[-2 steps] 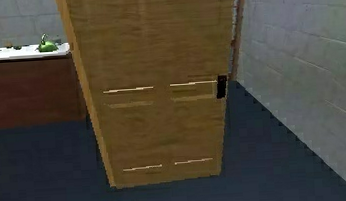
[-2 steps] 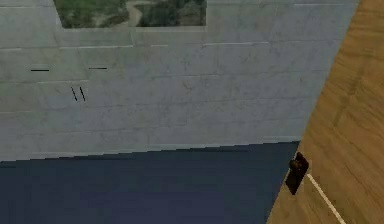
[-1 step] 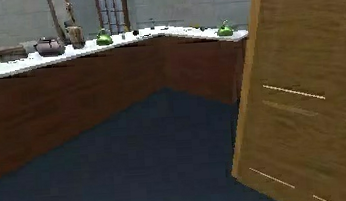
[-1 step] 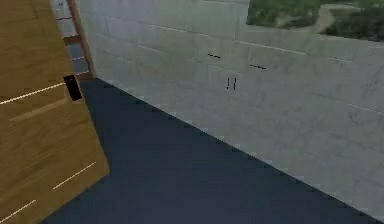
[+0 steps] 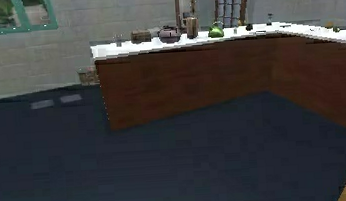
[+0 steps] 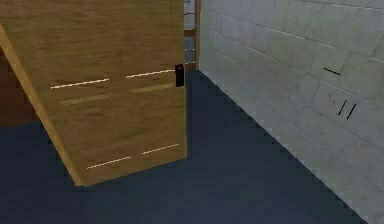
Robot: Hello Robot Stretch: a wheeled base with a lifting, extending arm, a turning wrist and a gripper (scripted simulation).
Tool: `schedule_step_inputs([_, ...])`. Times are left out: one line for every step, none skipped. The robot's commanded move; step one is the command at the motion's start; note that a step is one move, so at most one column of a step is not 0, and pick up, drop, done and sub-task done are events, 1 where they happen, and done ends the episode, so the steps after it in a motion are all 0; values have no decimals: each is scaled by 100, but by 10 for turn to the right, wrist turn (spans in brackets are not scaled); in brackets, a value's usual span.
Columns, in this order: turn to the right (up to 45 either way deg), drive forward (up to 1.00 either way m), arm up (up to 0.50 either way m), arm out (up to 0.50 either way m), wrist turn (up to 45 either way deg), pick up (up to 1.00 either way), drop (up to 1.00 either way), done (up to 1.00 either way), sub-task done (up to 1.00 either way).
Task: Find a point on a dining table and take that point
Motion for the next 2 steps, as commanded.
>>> schedule_step_inputs([-30, 0, 0, 0, 0, 0, 0, 0, 0])
schedule_step_inputs([0, 60, 0, 0, 0, 0, 0, 0, 0])
